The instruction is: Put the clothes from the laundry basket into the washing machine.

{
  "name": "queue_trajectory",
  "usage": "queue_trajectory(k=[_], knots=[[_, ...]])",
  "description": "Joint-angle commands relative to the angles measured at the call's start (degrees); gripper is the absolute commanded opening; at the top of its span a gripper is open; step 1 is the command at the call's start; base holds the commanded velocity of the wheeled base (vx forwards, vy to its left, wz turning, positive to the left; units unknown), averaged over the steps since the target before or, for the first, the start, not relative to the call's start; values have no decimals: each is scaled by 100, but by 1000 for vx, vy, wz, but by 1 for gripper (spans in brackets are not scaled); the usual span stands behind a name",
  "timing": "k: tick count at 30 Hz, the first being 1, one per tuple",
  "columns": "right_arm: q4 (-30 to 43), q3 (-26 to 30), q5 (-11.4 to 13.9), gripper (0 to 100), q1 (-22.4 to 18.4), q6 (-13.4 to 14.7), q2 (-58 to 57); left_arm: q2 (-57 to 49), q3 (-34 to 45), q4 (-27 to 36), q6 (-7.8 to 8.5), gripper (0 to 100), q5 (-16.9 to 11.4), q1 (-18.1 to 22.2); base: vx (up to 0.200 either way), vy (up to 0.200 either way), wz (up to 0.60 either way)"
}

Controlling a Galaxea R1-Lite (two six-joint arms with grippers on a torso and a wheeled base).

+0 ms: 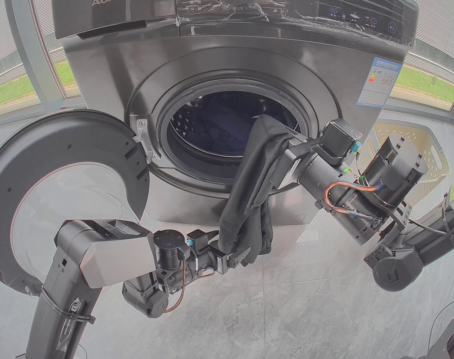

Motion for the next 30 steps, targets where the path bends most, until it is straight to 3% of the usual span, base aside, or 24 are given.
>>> queue_trajectory(k=[1, 4, 5, 19, 30], knots=[[-8, 8, 3, 0, 6, 0, 13, 96, -281, 10, -15, 100, 20, 97, 0, 0, 0], [-17, 17, 3, 0, 15, 0, 22, 105, -317, 10, -24, 100, 20, 97, 0, 0, 0], [-26, 17, 3, 0, 15, 0, 22, 114, -325, 10, -24, 0, 12, 97, 0, 0, 0], [-44, 88, -6, 0, -3, 17, 13, -9, -492, -8, -42, 0, 12, 106, 0, 0, 0], [-26, 448, -24, 0, -381, 70, 22, -2101, 949, -8, -77, 0, -76, 141, 0, 0, 0]])
